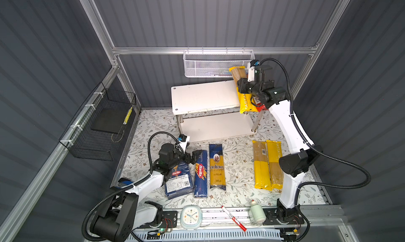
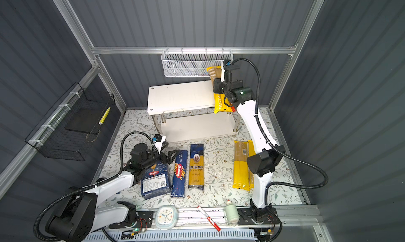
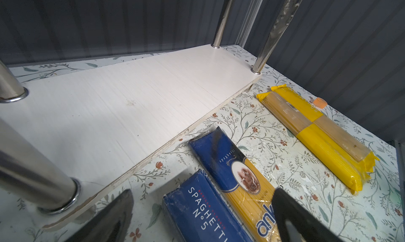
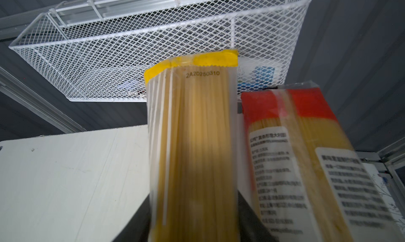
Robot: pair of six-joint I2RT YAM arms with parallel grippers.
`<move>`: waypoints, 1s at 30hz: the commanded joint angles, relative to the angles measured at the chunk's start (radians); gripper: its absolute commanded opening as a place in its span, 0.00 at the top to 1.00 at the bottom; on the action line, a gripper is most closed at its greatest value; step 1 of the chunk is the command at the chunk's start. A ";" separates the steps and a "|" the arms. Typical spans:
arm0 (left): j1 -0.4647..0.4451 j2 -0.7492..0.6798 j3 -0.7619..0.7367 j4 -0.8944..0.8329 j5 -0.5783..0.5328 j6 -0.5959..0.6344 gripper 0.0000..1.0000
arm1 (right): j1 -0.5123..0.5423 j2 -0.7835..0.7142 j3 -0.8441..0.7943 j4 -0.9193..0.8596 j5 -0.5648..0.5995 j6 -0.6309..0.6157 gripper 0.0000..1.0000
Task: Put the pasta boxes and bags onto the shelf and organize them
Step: 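Move the held bag over the top tier beside the red-topped bag, then lower the Pastatime bag onto the top tier next to the red-topped bag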
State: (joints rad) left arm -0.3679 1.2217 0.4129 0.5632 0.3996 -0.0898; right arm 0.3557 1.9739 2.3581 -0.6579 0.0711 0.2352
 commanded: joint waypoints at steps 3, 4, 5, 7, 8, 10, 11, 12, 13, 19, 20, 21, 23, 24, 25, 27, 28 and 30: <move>-0.002 -0.005 -0.016 0.010 -0.008 -0.007 0.01 | -0.003 -0.006 0.057 0.120 -0.008 0.014 0.48; -0.002 -0.005 -0.016 0.011 -0.008 -0.007 0.01 | -0.004 -0.010 0.060 0.120 -0.013 0.019 0.47; -0.002 -0.005 -0.016 0.011 -0.008 -0.007 0.01 | -0.004 -0.016 0.060 0.119 -0.020 0.020 0.46; -0.002 -0.005 -0.015 0.012 -0.006 -0.007 0.01 | -0.001 -0.031 0.066 0.109 -0.023 0.011 0.45; -0.002 -0.005 -0.016 0.011 -0.006 -0.007 0.01 | 0.000 -0.039 0.068 0.104 -0.024 0.004 0.43; -0.002 -0.006 -0.015 0.011 -0.007 -0.007 0.01 | 0.001 -0.061 0.068 0.090 -0.025 -0.005 0.41; -0.002 -0.005 -0.015 0.011 -0.007 -0.007 0.01 | 0.002 -0.073 0.068 0.080 -0.027 -0.009 0.38; -0.002 -0.005 -0.016 0.011 -0.007 -0.006 0.01 | 0.002 -0.083 0.068 0.071 -0.031 -0.013 0.36; -0.002 -0.007 -0.016 0.010 -0.007 -0.006 0.01 | 0.004 -0.098 0.066 0.058 -0.034 -0.018 0.35; -0.002 -0.022 -0.016 -0.002 -0.017 -0.002 0.01 | 0.038 -0.236 -0.027 -0.033 -0.088 -0.053 0.33; -0.002 -0.026 -0.017 -0.003 -0.018 -0.001 0.01 | 0.050 -0.266 -0.057 -0.050 -0.095 -0.065 0.33; -0.002 -0.030 -0.019 -0.002 -0.019 -0.001 0.01 | 0.065 -0.302 -0.100 -0.064 -0.090 -0.074 0.33; -0.003 -0.035 -0.022 -0.003 -0.021 -0.003 0.01 | 0.098 -0.394 -0.215 -0.066 -0.082 -0.085 0.33; -0.002 -0.037 -0.024 -0.002 -0.022 -0.004 0.01 | 0.109 -0.433 -0.267 -0.060 -0.078 -0.082 0.33; -0.002 -0.036 -0.023 -0.001 -0.024 -0.004 0.01 | 0.120 -0.485 -0.328 -0.052 -0.071 -0.078 0.33; -0.002 -0.032 -0.023 -0.002 -0.024 -0.004 0.01 | 0.139 -0.574 -0.441 -0.036 -0.066 -0.066 0.33; -0.002 -0.031 -0.021 -0.002 -0.024 -0.004 0.01 | 0.141 -0.606 -0.482 -0.029 -0.067 -0.060 0.33; -0.002 -0.028 -0.020 -0.004 -0.024 -0.004 0.01 | 0.146 -0.690 -0.582 -0.033 -0.084 -0.031 0.33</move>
State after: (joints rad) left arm -0.3679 1.2015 0.4026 0.5621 0.3843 -0.0898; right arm 0.4984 1.3533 1.8656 -0.6796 0.0013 0.1799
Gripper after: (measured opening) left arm 0.993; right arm 0.670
